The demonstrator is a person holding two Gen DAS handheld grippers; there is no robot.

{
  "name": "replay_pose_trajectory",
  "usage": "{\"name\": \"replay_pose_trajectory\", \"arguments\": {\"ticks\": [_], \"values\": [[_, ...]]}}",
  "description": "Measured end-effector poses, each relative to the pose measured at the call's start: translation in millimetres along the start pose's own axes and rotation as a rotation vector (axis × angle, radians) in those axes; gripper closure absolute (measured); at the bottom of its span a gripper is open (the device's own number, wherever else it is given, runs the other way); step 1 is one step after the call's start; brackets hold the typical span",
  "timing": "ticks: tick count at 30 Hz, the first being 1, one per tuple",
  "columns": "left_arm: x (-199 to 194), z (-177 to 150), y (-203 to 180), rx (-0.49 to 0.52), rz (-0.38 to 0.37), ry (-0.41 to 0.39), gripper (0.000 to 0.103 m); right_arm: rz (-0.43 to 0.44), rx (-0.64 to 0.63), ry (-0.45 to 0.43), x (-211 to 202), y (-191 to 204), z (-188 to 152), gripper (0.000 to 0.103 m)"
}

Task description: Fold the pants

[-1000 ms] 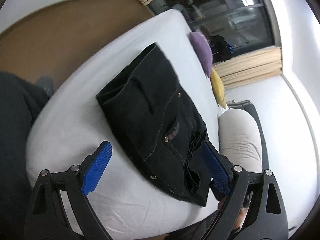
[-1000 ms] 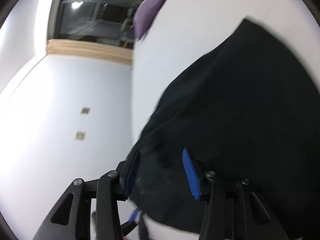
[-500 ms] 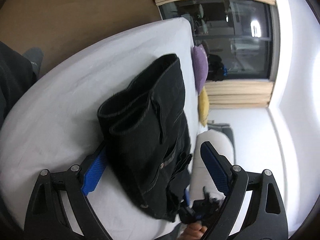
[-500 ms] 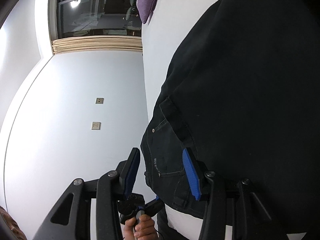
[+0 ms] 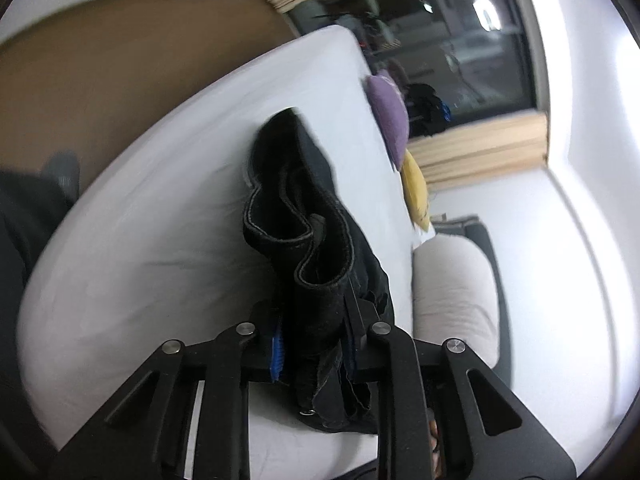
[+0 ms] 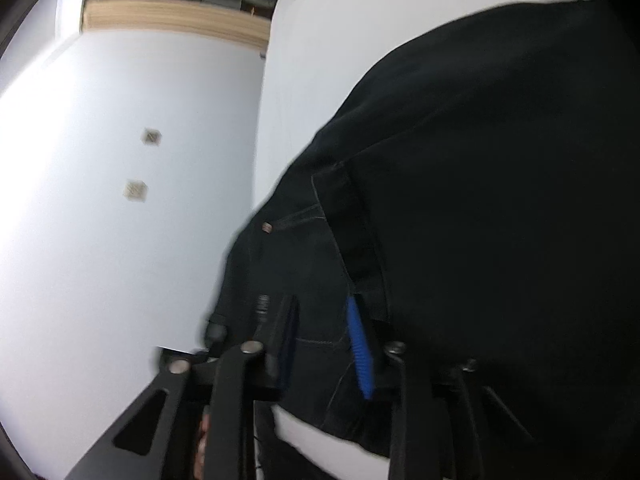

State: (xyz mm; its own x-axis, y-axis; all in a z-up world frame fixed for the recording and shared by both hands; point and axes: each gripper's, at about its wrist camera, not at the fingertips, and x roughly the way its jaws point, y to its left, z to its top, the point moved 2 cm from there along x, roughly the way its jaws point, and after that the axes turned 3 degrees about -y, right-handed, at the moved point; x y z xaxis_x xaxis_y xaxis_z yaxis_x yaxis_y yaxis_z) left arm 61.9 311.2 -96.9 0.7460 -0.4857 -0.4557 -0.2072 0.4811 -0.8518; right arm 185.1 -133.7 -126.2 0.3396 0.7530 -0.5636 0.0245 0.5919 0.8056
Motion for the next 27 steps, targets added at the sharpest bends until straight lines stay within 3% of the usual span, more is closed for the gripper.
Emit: {"name": "replay_pose_trajectory", "arguments": {"ticks": [3, 4, 5, 8, 14, 20, 21, 22, 23, 24, 25, 27], "values": [[-1, -1, -24, 0.103, 0.008, -0.008, 0.084, -0.044, -0.008, 0.029, 14, -4, 10, 0.086], [-2, -2, -35, 0.145, 0.01, -0.009, 0.084, -0.064, -0.004, 0.038, 18, -8, 12, 0.1], [-1, -3, -42, 0.174, 0.013, -0.01, 0.084, -0.086, 0.0, 0.05, 23, -14, 14, 0.103], [4, -9, -68, 0.277, 0.018, -0.008, 0.084, -0.077, 0.019, 0.06, 28, -28, 15, 0.103], [25, -28, -126, 0.486, 0.009, 0.019, 0.084, -0.141, -0.066, 0.054, 29, -24, 12, 0.103], [61, -73, -179, 0.676, -0.003, 0.09, 0.084, -0.063, -0.077, 0.032, 18, -33, 9, 0.103], [62, -82, -185, 0.71, -0.002, 0.101, 0.084, -0.031, -0.059, 0.029, 9, -33, 9, 0.092], [66, -90, -190, 0.736, 0.0, 0.109, 0.084, 0.001, -0.04, 0.018, -6, -37, 9, 0.066], [72, -101, -197, 0.784, 0.007, 0.126, 0.084, 0.066, -0.019, -0.008, -21, -36, 12, 0.052], [82, -107, -202, 0.809, 0.012, 0.135, 0.084, 0.144, 0.001, -0.052, -42, -34, 17, 0.03], [93, -124, -206, 0.846, 0.019, 0.15, 0.084, 0.191, 0.005, -0.08, -57, -32, 22, 0.02], [111, -146, -214, 0.912, 0.028, 0.182, 0.084, 0.268, -0.018, -0.114, -91, -24, 32, 0.017]]}}
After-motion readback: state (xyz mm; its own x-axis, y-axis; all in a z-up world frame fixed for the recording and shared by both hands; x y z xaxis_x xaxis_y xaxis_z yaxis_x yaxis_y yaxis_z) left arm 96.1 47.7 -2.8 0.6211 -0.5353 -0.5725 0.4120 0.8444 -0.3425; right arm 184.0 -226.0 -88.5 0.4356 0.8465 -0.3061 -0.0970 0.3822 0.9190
